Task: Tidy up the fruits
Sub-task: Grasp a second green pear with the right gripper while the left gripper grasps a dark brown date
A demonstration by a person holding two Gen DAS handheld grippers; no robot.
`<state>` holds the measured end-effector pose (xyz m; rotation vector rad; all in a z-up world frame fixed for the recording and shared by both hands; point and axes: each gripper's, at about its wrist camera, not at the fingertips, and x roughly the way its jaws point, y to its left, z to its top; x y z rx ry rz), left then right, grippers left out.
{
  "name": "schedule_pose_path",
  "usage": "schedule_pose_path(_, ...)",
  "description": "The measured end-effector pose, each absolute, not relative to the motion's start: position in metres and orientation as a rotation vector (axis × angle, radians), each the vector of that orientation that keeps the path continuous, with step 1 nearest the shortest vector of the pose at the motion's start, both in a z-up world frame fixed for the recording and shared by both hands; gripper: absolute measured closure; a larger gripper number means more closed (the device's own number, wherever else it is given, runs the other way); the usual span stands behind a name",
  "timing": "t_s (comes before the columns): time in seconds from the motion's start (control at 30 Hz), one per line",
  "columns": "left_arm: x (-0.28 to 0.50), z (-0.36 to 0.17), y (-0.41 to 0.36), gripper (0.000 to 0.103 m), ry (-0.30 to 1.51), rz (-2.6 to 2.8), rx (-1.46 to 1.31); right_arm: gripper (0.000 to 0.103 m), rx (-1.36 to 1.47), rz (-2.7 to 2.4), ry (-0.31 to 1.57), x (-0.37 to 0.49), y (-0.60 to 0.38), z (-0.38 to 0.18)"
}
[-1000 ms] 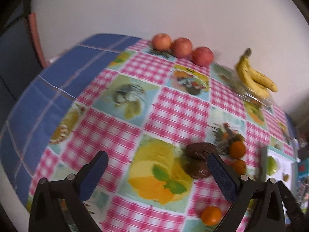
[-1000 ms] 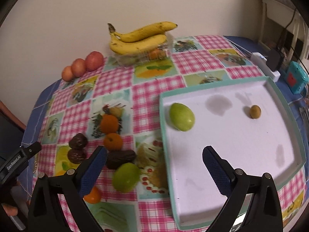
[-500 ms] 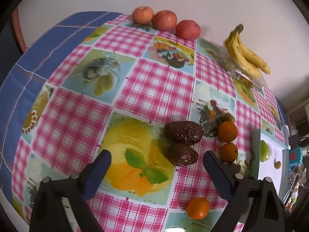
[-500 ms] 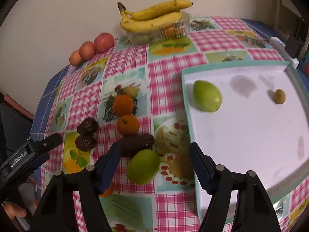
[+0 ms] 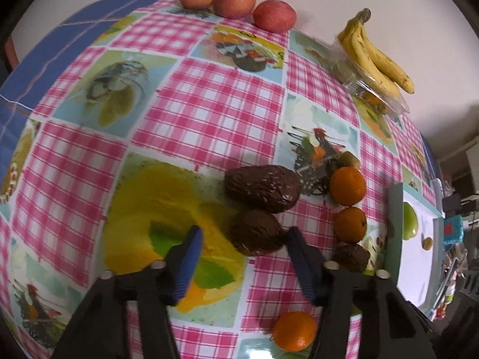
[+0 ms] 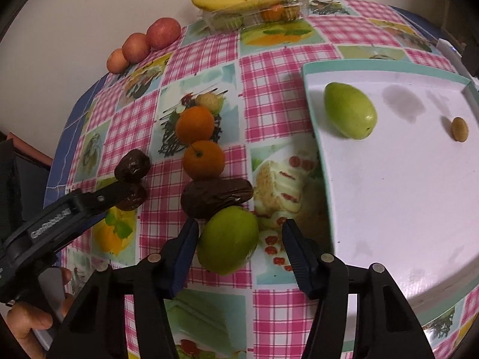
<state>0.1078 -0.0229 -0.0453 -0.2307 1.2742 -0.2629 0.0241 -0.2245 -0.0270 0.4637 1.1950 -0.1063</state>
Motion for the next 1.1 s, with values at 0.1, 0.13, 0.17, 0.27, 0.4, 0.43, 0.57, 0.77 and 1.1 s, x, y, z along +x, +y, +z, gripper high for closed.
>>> schedule_pose_path(0.1,0.108,-0.043,-0.026,0.061,1.272,-0.290,-0.237,0.050,0.462,-0.088,1.199,0.026,-0.220,-0.028)
schedule_pose_path(0.13,0.108,-0.043,-0.027,0.061,1.272,-0.289,-0.231,0.051,0.459,-0.083,1.200,0.026,-0.219,-0.028)
schedule_pose_path(0.17,0.108,-0.042,-0.027,0.061,1.270,-0.288,-0.225,0.051,0.459,-0.079,1.202,0.026,-0.218,-0.028)
schedule_pose_path(0.27,0.109,-0.043,-0.025,0.061,1.276,-0.287,-0.236,0.055,0.468,-0.057,1.208,0.027,-0.216,-0.030)
schedule_pose_path(0.4,0.109,-0.044,-0.020,0.061,1.283,-0.278,-0.259,0.056,0.475,-0.046,1.210,0.028,-0.214,-0.033)
schedule_pose_path(0.43,0.108,-0.044,-0.020,0.061,1.284,-0.277,-0.266,0.056,0.478,-0.042,1.211,0.028,-0.214,-0.034)
schedule_pose_path(0.57,0.106,-0.044,-0.019,0.061,1.285,-0.273,-0.273,0.059,0.464,-0.041,1.218,0.030,-0.211,-0.036)
schedule_pose_path(0.77,0.106,-0.044,-0.017,0.061,1.287,-0.271,-0.289,0.059,0.466,-0.040,1.217,0.029,-0.213,-0.036)
schedule_pose_path(1.1,0.106,-0.040,-0.018,0.062,1.282,-0.271,-0.285,0.059,0.479,-0.043,1.222,0.028,-0.214,-0.035)
